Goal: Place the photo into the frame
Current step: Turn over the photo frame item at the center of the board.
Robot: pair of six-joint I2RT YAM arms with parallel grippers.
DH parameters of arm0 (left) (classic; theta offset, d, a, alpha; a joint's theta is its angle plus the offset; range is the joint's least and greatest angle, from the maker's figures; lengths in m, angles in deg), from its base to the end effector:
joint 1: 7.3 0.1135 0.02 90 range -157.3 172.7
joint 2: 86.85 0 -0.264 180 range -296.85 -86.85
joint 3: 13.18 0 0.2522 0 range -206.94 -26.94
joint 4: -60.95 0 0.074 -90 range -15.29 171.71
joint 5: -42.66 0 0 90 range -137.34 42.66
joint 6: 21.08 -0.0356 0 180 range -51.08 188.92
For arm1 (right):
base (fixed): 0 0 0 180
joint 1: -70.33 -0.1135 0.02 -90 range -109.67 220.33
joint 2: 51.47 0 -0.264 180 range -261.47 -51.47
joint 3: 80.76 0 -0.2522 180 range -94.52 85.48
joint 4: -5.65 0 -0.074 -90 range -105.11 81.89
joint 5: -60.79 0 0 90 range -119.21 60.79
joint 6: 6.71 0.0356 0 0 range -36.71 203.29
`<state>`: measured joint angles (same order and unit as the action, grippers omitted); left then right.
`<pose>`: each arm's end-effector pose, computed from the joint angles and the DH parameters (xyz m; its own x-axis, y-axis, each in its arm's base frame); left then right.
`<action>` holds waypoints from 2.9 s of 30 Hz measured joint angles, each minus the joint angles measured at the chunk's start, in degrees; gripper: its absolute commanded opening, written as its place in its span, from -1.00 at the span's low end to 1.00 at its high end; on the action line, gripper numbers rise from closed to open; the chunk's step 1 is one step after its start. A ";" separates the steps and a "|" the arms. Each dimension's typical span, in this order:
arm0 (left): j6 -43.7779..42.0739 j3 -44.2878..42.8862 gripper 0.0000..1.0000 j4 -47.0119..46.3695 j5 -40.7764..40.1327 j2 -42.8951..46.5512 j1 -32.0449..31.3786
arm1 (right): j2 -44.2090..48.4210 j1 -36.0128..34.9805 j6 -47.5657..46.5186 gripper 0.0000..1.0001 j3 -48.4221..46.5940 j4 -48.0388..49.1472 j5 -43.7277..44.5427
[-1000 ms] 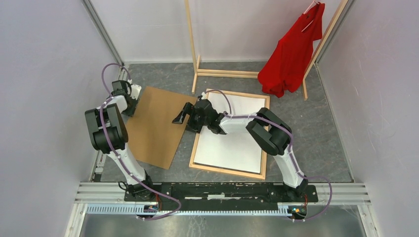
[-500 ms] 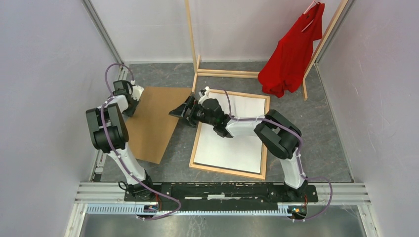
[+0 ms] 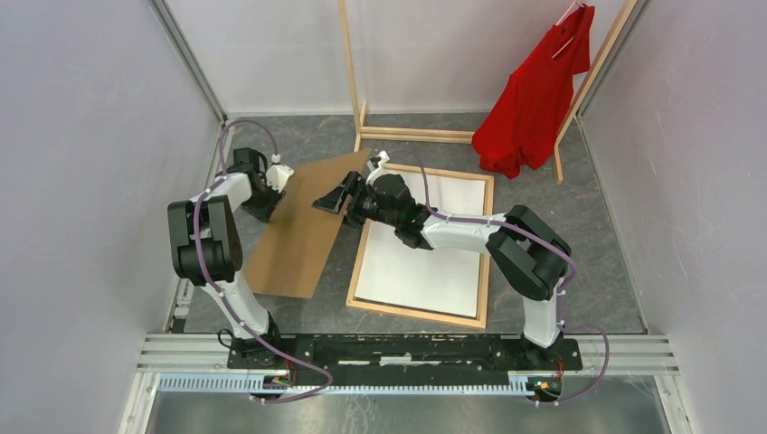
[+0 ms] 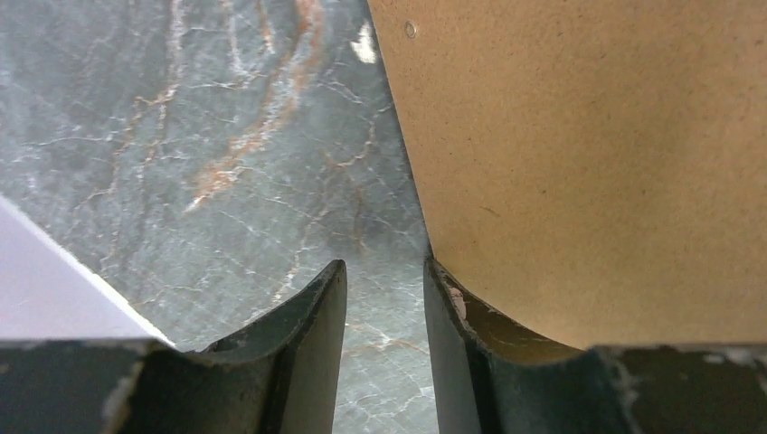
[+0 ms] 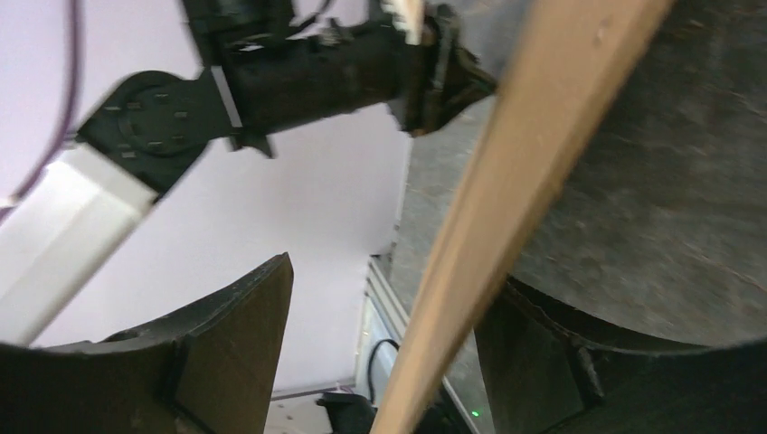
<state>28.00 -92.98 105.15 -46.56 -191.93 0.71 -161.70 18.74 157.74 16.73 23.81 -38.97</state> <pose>0.3518 0.0490 0.1581 -0.7889 0.5504 -0.2732 0.5057 0.8342 0.2200 0.2699 0.3502 0.2258 -0.8717 0.4288 -0.2372 -0.1355 0.2544 0.9576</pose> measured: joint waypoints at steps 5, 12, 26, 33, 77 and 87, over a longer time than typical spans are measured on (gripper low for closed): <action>0.13 -0.22 0.08 2.05 2.58 0.17 0.11 | 1.11 0.48 -2.78 -0.35 1.66 -9.09 1.86; -0.70 -1.51 1.00 8.57 9.33 1.97 0.55 | 8.15 3.08 -4.37 -1.00 3.30 -22.51 2.78; -27.85 -3.93 1.00 36.44 35.60 38.88 -5.31 | 16.65 10.25 -0.50 -1.00 6.58 -26.10 0.72; -39.98 -0.15 1.00 46.23 38.93 54.05 -7.23 | 20.48 14.08 8.70 -1.00 9.64 -19.56 -1.33; -48.92 24.22 -0.96 -1.05 37.94 77.11 -7.30 | 32.76 17.16 -17.86 0.68 10.16 -32.63 -22.73; -44.87 -2.62 -0.96 22.67 41.66 61.75 -7.39 | 62.31 19.34 -67.82 0.62 6.12 -46.16 -12.44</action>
<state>-16.88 -95.60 127.81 -4.90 -130.18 -6.68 -99.39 38.08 89.92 22.85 -22.35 -51.41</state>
